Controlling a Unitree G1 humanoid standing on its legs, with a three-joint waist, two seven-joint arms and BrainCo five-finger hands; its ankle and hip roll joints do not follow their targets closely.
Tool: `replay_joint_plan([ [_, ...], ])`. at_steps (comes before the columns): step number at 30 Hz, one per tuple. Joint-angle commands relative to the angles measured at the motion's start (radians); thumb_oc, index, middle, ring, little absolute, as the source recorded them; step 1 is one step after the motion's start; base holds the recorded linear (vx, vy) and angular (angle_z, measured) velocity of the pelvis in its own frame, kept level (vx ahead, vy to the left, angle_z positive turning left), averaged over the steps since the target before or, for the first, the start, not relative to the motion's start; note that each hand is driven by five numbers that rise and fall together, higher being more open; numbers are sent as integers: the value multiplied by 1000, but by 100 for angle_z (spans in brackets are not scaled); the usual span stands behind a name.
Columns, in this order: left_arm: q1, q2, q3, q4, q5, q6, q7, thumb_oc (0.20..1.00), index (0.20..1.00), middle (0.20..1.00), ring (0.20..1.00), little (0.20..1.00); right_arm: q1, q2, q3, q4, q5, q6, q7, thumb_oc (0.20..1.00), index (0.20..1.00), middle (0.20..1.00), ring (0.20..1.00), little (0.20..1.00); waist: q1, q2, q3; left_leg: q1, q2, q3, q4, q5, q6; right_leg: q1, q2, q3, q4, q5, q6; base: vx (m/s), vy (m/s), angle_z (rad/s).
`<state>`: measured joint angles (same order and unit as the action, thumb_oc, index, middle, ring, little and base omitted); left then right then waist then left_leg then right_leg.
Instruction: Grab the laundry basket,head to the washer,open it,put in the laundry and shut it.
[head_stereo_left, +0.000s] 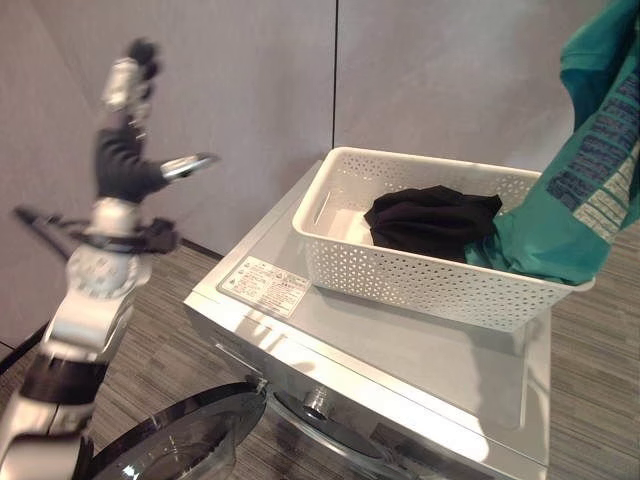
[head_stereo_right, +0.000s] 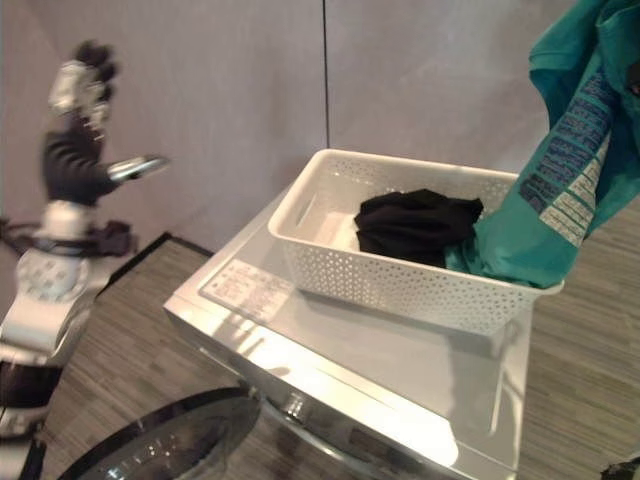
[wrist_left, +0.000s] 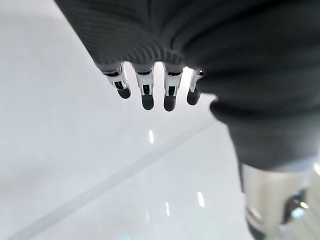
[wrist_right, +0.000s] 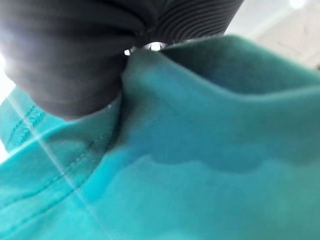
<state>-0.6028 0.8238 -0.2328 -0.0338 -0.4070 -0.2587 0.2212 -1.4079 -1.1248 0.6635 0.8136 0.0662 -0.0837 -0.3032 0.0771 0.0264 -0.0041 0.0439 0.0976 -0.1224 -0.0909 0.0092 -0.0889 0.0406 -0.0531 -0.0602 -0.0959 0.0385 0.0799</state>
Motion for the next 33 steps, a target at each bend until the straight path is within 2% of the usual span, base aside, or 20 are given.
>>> replay_joint_plan([
  [1, -259, 53, -220, 143, -179, -15, -34, 1000, 1000, 1000, 1000, 1000, -240, 33, 114, 72, 72, -23, -22, 200, 200, 200, 200, 200, -19, -73, -39, 53, 17, 5, 4, -73, -1, 48, -96, -30, 32, -52, 62, -50, 2, 6],
  [2, -432, 7, -382, 266, -199, 6, -35, 1000, 1000, 1000, 1000, 1000, -295, 88, 163, 113, 96, -20, -23, 200, 200, 200, 200, 200, -29, -68, -44, 51, 18, 6, 4, -68, -3, 44, -96, -29, 33, -49, 64, 0, 0, 0],
  [3, -441, 4, -388, 273, -201, 3, -36, 1000, 1000, 1000, 1000, 1000, -299, 85, 165, 115, 97, -21, -23, 200, 200, 200, 200, 200, -27, -69, -42, 51, 18, 6, 4, -68, -3, 44, -96, -29, 33, -49, 64, -32, 1, 3],
  [5, -603, -87, -560, 427, -321, 25, -81, 1000, 1000, 1000, 1000, 1000, -376, 161, 230, 166, 129, -16, -28, 200, 200, 200, 200, 200, -36, -61, -47, 50, 18, 9, 4, -64, -6, 41, -97, -28, 33, -45, 68, 0, 0, 0],
  [8, -642, -110, -604, 459, -361, 33, -92, 1000, 1000, 1000, 1000, 1000, -394, 184, 243, 182, 140, -14, -28, 200, 200, 200, 200, 200, -35, -57, -47, 57, 21, 11, 4, -73, -8, 49, -95, -28, 30, -51, 69, -1, 3, -2],
  [9, -711, -202, -691, 573, -456, 54, -106, 1000, 1000, 1000, 1000, 1000, -435, 251, 277, 231, 163, -12, -31, 200, 200, 200, 200, 200, -42, -54, -54, 57, 22, 11, 4, -69, -11, 49, -97, -27, 30, -47, 72, -5, 8, -8],
  [10, -732, -284, -701, 645, -480, 66, -107, 1000, 1000, 1000, 1000, 1000, -466, 281, 298, 256, 176, -9, -29, 200, 200, 200, 200, 200, -48, -57, -57, 57, 22, 12, 4, -67, -12, 49, -98, -28, 29, -46, 74, -5, 8, -6],
  [11, -733, -286, -701, 647, -480, 65, -108, 1000, 1000, 1000, 1000, 1000, -468, 281, 300, 257, 176, -10, -29, 200, 200, 200, 200, 200, -47, -56, -56, 56, 22, 12, 4, -67, -12, 49, -98, -28, 29, -46, 74, -7, 2, -5],
  [12, -740, -335, -702, 681, -482, 70, -106, 1000, 1000, 1000, 1000, 1000, -483, 301, 301, 274, 190, -7, -28, 200, 200, 200, 200, 200, -53, -59, -59, 56, 22, 12, 4, -67, -14, 49, -98, -29, 29, -46, 75, 0, 0, 0],
  [13, -746, -426, -688, 741, -476, 76, -94, 1000, 1000, 1000, 1000, 1000, -500, 331, 301, 296, 208, -2, -24, 200, 200, 200, 200, 200, -61, -62, -61, 56, 22, 13, 4, -68, -15, 49, -97, -28, 29, -47, 75, 0, 0, 0],
  [14, -747, -428, -688, 743, -476, 75, -95, 1000, 1000, 1000, 1000, 1000, -501, 331, 302, 297, 208, -3, -24, 200, 200, 200, 200, 200, -60, -61, -61, 56, 22, 13, 4, -68, -15, 49, -97, -28, 29, -47, 75, 0, 0, 0],
  [16, -749, -537, -652, 805, -447, 78, -82, 1000, 1000, 1000, 1000, 1000, -512, 363, 300, 313, 223, 1, -15, 200, 200, 200, 200, 200, -74, -66, -64, 57, 22, 17, 4, -69, -17, 47, -97, -27, 31, -48, 73, 0, 0, 0],
  [17, -750, -538, -652, 806, -447, 78, -82, 1000, 1000, 1000, 1000, 1000, -513, 363, 300, 314, 224, 1, -15, 200, 200, 200, 200, 200, -73, -65, -65, 57, 22, 17, 4, -69, -17, 47, -97, -27, 31, -48, 73, 0, 0, 0],
  [18, -750, -595, -628, 846, -437, 83, -76, 1000, 1000, 1000, 1000, 1000, -507, 381, 291, 309, 225, 2, -9, 200, 200, 200, 200, 200, -81, -67, -66, 58, 21, 18, 4, -72, -17, 46, -96, -23, 30, -48, 72, 0, 0, 0],
  [19, -750, -596, -628, 847, -437, 83, -76, 1000, 1000, 1000, 1000, 1000, -506, 381, 292, 309, 225, 2, -9, 200, 200, 200, 200, 200, -81, -67, -66, 58, 21, 18, 4, -72, -17, 46, -96, -22, 30, -48, 72, -5, 9, -4],
  [21, -761, -686, -575, 928, -432, 90, -57, 1000, 1000, 1000, 1000, 1000, -488, 411, 268, 301, 235, 5, -6, 200, 200, 200, 200, 200, -94, -70, -68, 62, 21, 23, 4, -75, -18, 46, -95, -17, 32, -50, 71, 3, -3, -5],
  [22, -761, -687, -574, 929, -432, 89, -57, 1000, 1000, 1000, 1000, 1000, -488, 411, 268, 301, 234, 5, -6, 200, 200, 200, 200, 200, -94, -70, -68, 62, 22, 23, 4, -75, -18, 46, -95, -17, 32, -51, 71, 5, -6, -8],
  [23, -778, -739, -545, 973, -423, 88, -51, 1000, 1000, 1000, 1000, 1000, -488, 434, 266, 305, 229, 8, -2, 200, 200, 200, 200, 200, -105, -72, -70, 64, 22, 26, 4, -77, -19, 44, -94, -10, 33, -52, 70, 2, -4, -7],
  [33, -862, -810, -481, 1050, -444, 95, -40, 1000, 1000, 1000, 1000, 1000, -467, 499, 214, 291, 265, 9, 7, 200, 200, 200, 200, 200, -135, -60, -74, 74, 22, 43, 4, -80, -17, 36, -93, 15, 35, -49, 71, 3, -3, -2],
])
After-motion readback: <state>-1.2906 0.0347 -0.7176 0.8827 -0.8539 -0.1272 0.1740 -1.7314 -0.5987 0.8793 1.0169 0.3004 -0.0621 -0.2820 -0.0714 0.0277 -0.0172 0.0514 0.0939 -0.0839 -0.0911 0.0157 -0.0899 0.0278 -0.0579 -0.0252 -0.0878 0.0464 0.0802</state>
